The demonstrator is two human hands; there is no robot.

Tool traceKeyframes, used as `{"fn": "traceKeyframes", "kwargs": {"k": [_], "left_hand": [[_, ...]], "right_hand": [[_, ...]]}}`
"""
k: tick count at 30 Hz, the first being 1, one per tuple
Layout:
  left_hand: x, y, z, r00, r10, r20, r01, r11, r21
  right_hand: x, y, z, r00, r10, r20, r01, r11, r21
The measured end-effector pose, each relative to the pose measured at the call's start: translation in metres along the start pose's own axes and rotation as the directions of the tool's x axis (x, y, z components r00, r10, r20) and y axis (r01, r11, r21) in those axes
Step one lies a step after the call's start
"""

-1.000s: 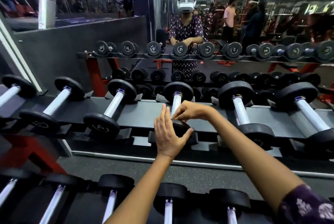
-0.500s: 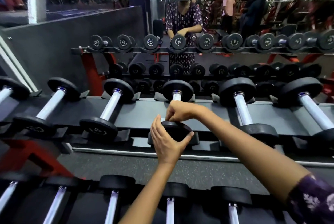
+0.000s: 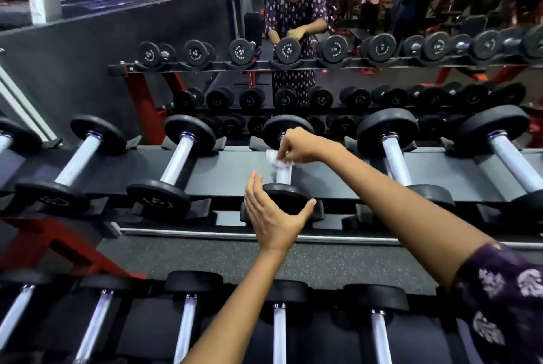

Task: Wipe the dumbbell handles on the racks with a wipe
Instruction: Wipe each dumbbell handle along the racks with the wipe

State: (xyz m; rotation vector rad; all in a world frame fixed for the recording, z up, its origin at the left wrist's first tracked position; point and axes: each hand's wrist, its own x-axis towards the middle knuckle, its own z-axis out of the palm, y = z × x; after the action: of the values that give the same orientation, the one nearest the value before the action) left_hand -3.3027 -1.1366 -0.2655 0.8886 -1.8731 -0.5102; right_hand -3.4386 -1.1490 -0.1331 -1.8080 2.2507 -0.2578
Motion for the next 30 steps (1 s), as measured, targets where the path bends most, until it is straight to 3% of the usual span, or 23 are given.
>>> {"fn": "traceKeyframes", "kwargs": {"k": [2, 6, 9, 11, 17, 22, 27, 30], "left_hand": [[0.005, 0.004, -0.004, 1.0, 0.005, 0.0, -0.005, 1.0, -0.015], [0.034, 0.005, -0.013, 0.997, 0.077, -0.007, -0.078, 0.997, -0.026], [0.042, 0.003, -0.015, 0.987, 0.12, 0.111, -0.121, 0.993, 0.011], [0.04, 0.002, -0.015, 0.985, 0.123, 0.121, -0.122, 0.992, -0.013], [0.04, 0.002, -0.007, 0.973, 0.223, -0.061, -0.224, 0.974, -0.026], [0.038, -0.001, -0.004, 0.964, 0.247, -0.094, -0.247, 0.969, 0.018], [0.031, -0.001, 0.0, 0.952, 0.27, -0.148, -0.269, 0.963, 0.024], [0.018, 0.002, 0.009, 0.952, 0.247, -0.178, -0.254, 0.967, -0.015]], "right_hand": [[0.0, 0.001, 0.008, 0.997, -0.014, -0.072, 0.011, 0.999, -0.043], [-0.009, -0.009, 0.02, 0.982, -0.073, 0.176, 0.079, 0.996, -0.028], [-0.002, 0.003, 0.008, 0.998, -0.047, 0.03, 0.05, 0.994, -0.102], [0.004, 0.014, 0.005, 0.996, -0.031, -0.085, 0.021, 0.994, -0.109], [-0.011, 0.001, 0.024, 0.983, -0.177, 0.043, 0.182, 0.966, -0.186], [0.006, 0.016, 0.013, 0.982, -0.095, -0.164, 0.074, 0.989, -0.13], [-0.016, 0.005, 0.03, 0.977, -0.196, -0.09, 0.183, 0.974, -0.136], [-0.012, 0.023, 0.017, 0.971, -0.154, -0.181, 0.133, 0.983, -0.124]]}}
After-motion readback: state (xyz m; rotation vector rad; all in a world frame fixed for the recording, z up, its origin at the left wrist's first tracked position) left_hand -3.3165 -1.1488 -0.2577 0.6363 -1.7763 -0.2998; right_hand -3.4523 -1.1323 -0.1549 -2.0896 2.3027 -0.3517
